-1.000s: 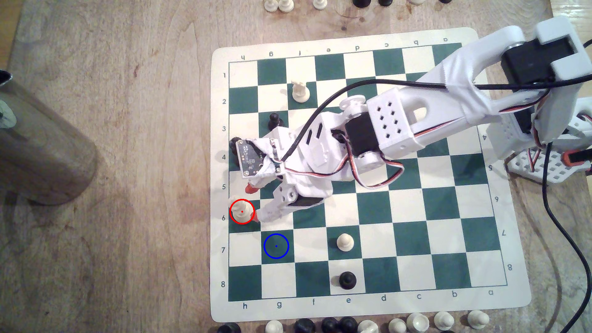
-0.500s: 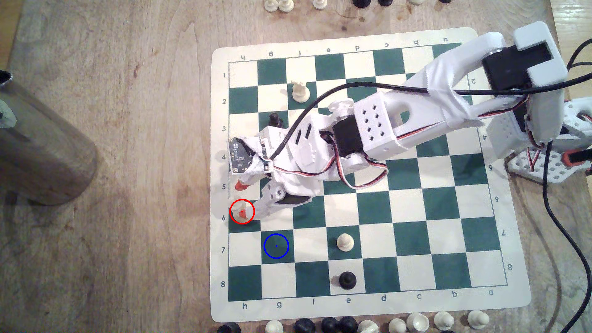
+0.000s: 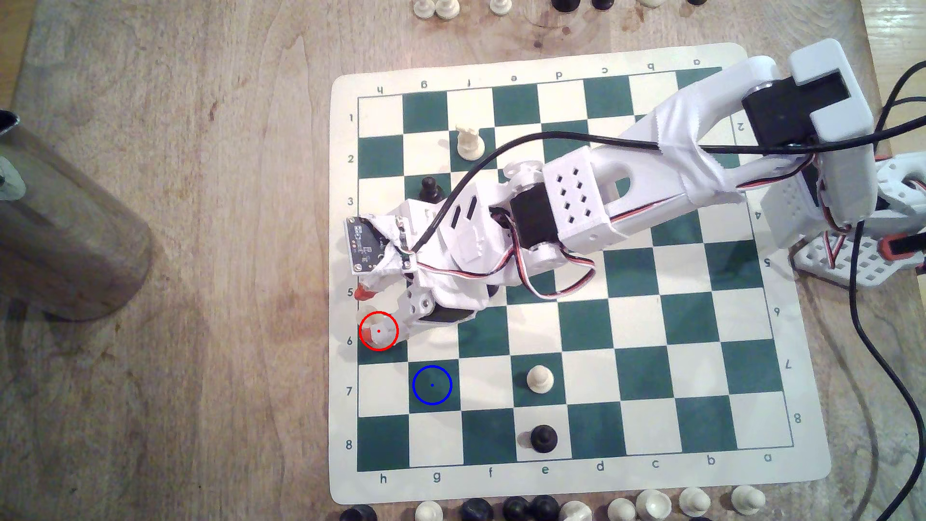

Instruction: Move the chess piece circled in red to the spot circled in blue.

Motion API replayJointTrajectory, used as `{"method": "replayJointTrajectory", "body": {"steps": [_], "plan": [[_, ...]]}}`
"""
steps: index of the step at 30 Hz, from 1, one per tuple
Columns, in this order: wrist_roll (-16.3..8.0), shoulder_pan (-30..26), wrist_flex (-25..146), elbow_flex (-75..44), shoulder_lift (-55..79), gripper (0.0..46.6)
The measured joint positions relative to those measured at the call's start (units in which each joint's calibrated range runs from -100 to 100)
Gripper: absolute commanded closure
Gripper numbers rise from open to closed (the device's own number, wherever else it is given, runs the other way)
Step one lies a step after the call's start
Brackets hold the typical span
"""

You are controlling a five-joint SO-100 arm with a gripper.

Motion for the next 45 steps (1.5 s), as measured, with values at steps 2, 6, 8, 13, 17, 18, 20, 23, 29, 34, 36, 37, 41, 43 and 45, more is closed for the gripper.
{"method": "replayJointTrajectory", "body": {"steps": [2,6,8,13,17,18,20,23,29,34,36,37,41,43,45], "plan": [[0.00,-0.15,0.00,0.00,0.00,37.4],[0.00,-0.37,0.00,0.00,0.00,45.1],[0.00,-0.37,0.00,0.00,0.00,46.4],[0.00,-0.66,0.00,0.00,0.00,46.4],[0.00,-0.66,1.04,-1.08,0.00,46.4],[0.00,-0.66,1.12,-1.36,0.00,46.4],[0.20,-0.66,1.99,-1.99,0.00,46.4],[0.29,-0.66,2.71,-1.99,0.00,46.4],[0.10,-2.14,6.06,-1.63,-4.94,46.4],[0.10,-5.09,7.81,-0.72,-12.07,46.4],[0.10,-6.42,7.81,0.63,-13.49,46.4],[0.10,-6.86,7.81,1.17,-13.49,46.4],[-0.54,-8.19,7.49,4.43,-13.49,46.4],[-0.59,-8.63,6.53,5.87,-13.49,46.4],[-0.59,-8.78,5.58,6.51,-13.49,46.4]]}}
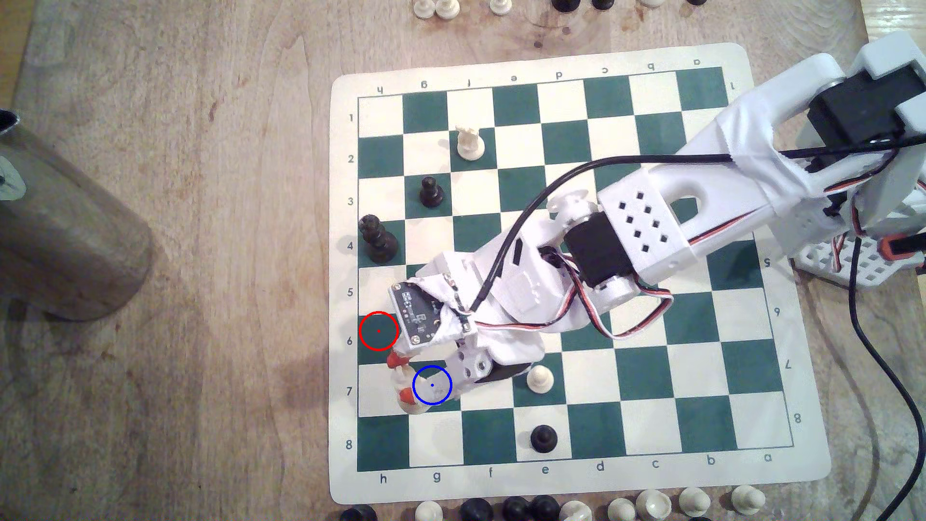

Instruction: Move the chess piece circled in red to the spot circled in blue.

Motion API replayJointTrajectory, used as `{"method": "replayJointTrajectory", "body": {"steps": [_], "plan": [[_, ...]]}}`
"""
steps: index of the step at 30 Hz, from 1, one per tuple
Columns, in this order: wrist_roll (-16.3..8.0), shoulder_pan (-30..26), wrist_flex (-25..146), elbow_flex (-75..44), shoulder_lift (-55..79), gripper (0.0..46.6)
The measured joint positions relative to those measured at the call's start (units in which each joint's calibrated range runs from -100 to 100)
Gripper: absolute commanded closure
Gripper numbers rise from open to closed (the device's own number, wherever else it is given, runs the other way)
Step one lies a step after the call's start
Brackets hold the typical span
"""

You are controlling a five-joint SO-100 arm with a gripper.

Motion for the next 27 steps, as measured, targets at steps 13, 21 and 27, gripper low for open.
{"method": "replayJointTrajectory", "body": {"steps": [13,21,27], "plan": [[0.00,0.96,-1.43,0.00,3.77,46.4],[0.00,1.18,-0.16,0.00,4.27,46.4],[0.00,1.18,1.12,0.00,4.27,46.4]]}}
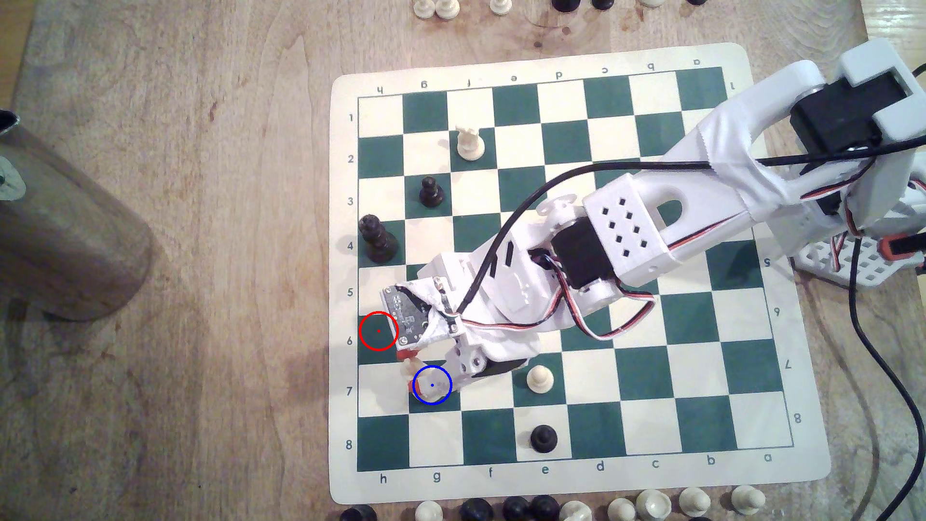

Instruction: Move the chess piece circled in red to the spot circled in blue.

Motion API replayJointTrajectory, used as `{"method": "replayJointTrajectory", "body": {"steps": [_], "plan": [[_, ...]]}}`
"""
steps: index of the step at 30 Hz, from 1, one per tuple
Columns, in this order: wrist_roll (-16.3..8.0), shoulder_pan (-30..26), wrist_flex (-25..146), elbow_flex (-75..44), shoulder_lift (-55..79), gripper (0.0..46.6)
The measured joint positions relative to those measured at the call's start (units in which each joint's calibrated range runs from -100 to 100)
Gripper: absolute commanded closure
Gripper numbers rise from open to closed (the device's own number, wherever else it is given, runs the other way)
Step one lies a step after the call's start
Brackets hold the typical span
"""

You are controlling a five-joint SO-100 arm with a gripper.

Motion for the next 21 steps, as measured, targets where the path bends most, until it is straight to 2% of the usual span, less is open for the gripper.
{"method": "replayJointTrajectory", "body": {"steps": [14,17,19,21], "plan": [[0.00,0.00,0.48,0.27,1.59,45.5],[0.00,0.00,0.96,0.27,1.84,34.8],[0.00,0.00,1.75,0.18,1.84,29.2],[-0.10,-0.22,4.06,0.36,2.01,28.1]]}}
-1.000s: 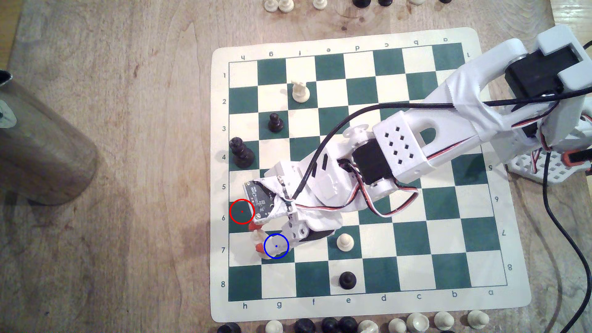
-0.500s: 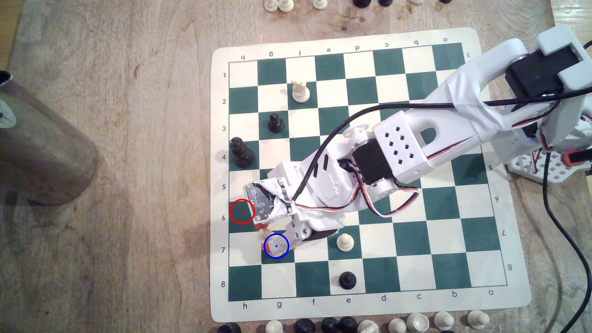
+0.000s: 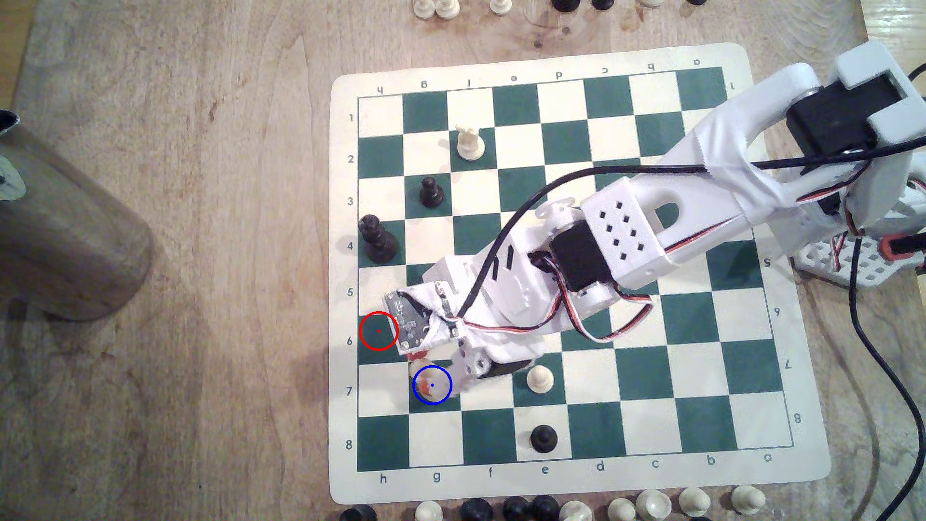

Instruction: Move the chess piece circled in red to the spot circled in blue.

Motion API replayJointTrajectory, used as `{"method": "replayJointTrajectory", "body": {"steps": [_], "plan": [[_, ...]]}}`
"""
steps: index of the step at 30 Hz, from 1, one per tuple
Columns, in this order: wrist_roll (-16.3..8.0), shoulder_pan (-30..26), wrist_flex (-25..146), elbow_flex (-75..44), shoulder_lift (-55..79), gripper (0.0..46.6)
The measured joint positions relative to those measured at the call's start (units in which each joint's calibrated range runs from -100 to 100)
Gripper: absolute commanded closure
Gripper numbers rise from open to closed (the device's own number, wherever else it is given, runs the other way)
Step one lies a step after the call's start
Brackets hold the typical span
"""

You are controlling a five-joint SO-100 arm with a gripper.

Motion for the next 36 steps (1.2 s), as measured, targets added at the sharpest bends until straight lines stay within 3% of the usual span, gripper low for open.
{"method": "replayJointTrajectory", "body": {"steps": [16,22,29,36], "plan": [[0.00,-0.29,15.30,-0.09,-4.36,24.6],[0.00,-1.18,19.20,2.98,-14.91,25.5],[-0.49,-1.11,21.43,16.54,-33.93,26.7],[-0.49,2.95,28.05,31.36,-56.64,26.5]]}}
